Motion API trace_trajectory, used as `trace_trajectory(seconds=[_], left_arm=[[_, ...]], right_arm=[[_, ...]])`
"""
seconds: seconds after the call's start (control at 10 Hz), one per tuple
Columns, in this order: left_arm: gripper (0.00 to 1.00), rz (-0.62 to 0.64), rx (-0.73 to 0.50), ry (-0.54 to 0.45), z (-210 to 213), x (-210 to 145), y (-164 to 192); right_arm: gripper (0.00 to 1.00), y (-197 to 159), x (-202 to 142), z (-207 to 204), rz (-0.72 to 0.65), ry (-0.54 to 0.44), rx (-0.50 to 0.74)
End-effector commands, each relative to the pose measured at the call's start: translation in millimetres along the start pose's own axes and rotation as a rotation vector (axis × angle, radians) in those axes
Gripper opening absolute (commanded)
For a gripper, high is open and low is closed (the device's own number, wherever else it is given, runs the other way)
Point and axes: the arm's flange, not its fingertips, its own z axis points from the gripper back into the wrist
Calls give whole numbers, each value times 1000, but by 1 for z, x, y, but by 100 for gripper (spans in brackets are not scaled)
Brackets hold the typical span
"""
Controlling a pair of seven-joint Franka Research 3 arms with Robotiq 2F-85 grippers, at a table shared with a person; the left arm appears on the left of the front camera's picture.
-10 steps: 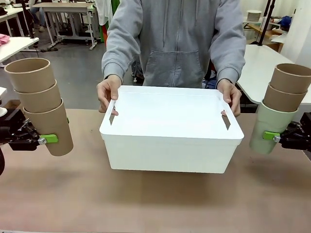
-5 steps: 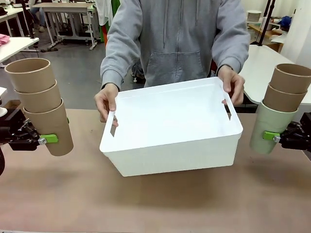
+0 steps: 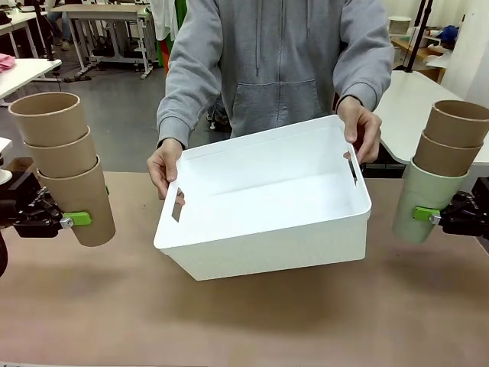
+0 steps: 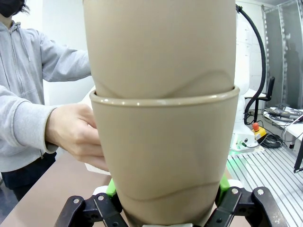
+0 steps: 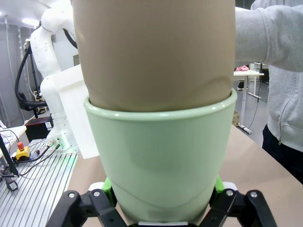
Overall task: Stack the cups and store them in the basket.
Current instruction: Place the stack of Reusable plastic cups into the Pantry Basket.
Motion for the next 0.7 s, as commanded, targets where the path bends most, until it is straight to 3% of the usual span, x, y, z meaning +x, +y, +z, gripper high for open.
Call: trace_trajectory(seconds=[0.0, 0.3, 0.6], left_arm=[[84, 55, -18, 9, -7, 36, -8], [84, 98, -30, 123, -29, 103, -11], [84, 102, -45, 358, -112, 155, -22]], right_arm=[[84, 0, 4, -2, 16, 5, 4], [84, 0, 4, -2, 16, 5, 4], [84, 0, 4, -2, 16, 5, 4]])
